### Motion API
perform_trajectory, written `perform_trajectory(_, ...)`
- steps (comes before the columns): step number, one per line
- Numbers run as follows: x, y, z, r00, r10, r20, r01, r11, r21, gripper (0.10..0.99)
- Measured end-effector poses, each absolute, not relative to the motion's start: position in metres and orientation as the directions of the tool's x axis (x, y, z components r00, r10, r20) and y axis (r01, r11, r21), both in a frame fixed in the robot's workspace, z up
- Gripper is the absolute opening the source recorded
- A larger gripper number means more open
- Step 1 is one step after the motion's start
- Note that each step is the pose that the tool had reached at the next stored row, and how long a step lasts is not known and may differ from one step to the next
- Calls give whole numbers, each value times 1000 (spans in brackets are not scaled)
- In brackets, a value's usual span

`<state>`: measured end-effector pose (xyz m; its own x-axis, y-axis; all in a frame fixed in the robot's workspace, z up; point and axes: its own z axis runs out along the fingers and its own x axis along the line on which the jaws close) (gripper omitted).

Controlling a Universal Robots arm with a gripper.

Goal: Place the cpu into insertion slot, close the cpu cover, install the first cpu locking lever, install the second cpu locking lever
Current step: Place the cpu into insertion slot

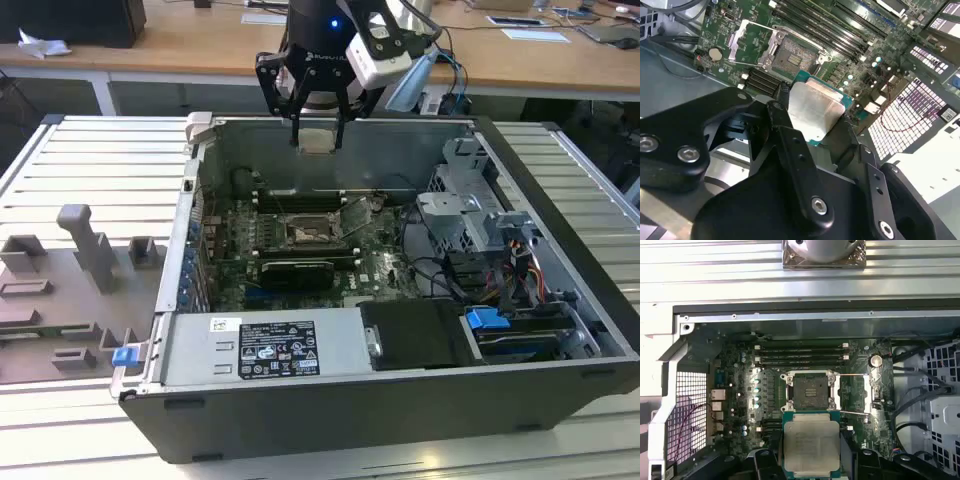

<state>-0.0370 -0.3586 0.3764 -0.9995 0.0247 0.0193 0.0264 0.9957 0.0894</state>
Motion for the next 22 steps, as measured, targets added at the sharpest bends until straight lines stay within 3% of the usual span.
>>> perform_trajectory(22,-37,-359,374,-990,136,19,138,987,88,541)
